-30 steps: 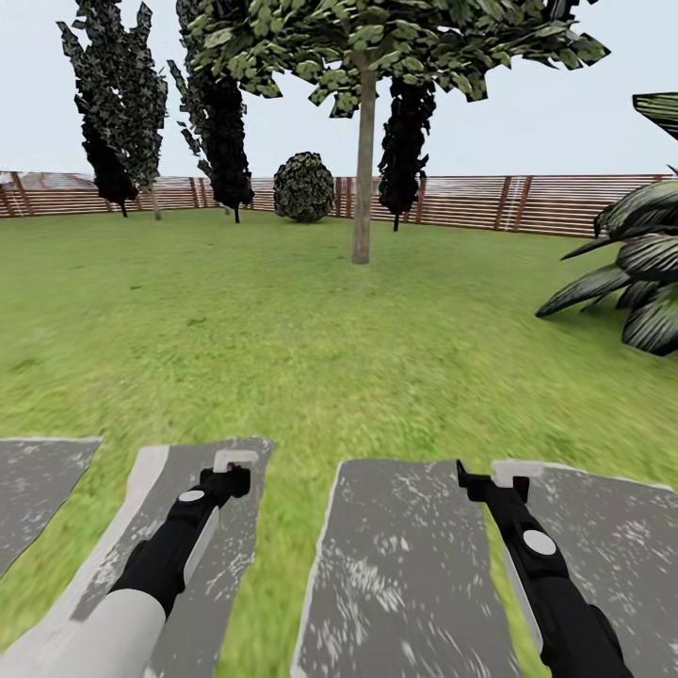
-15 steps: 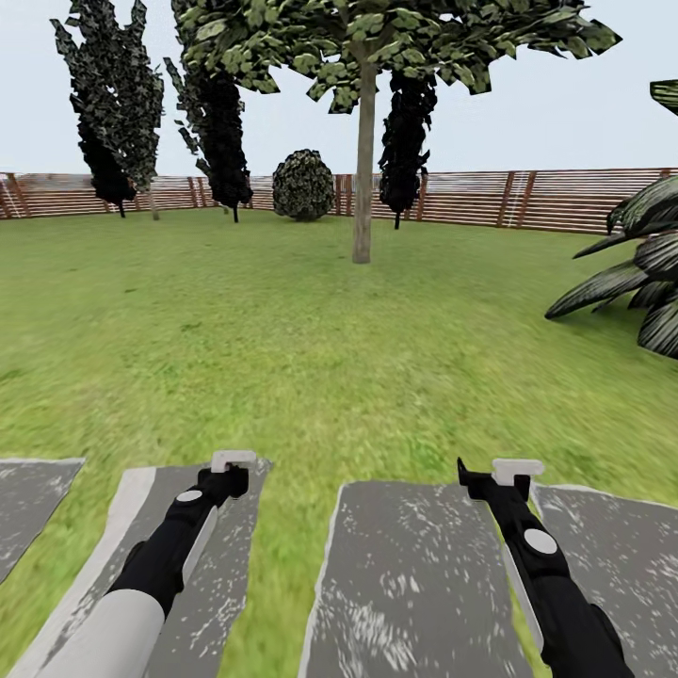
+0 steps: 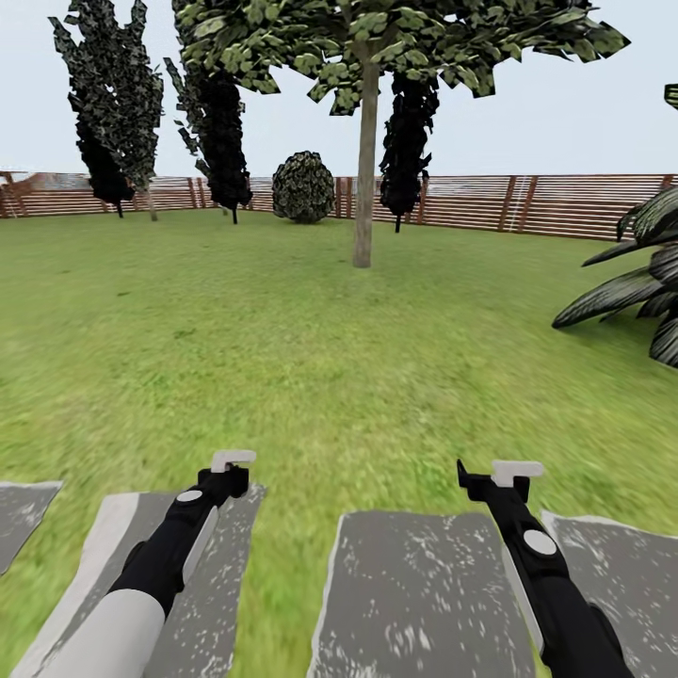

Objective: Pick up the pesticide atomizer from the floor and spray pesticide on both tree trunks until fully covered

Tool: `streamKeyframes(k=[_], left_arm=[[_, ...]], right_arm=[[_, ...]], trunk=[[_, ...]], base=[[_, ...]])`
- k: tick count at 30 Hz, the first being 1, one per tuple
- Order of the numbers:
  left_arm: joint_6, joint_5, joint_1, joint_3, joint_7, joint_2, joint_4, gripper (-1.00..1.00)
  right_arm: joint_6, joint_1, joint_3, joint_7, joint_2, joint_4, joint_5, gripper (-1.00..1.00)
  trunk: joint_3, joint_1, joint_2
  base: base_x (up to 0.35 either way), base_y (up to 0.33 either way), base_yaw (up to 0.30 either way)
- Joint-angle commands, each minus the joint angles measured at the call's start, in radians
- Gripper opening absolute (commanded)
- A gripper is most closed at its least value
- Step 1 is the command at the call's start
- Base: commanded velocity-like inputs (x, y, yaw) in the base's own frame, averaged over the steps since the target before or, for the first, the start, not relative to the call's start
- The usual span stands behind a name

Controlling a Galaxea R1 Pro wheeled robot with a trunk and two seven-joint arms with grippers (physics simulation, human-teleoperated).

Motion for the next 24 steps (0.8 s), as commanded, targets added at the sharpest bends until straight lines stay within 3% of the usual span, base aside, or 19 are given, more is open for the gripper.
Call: streamKeyframes(k=[1, 24], left_arm=[[0.0, 0.0, 0.0, 0.0, 0.0, 0.0, 0.0, -1.0], [0.0, 0.0, 0.0, 0.0, 0.0, 0.0, 0.0, -1.0]], right_arm=[[0.0, 0.0, 0.0, 0.0, 0.0, 0.001, 0.0, 1.0], [-0.003, 0.0, 0.001, 0.001, 0.001, 0.009, 0.0, 1.0]], trunk=[[0.0, 0.0, 0.0], [0.0, 0.0, 0.0]], base=[[0.339, 0.0, 0.0], [0.339, 0.0, 0.0]])
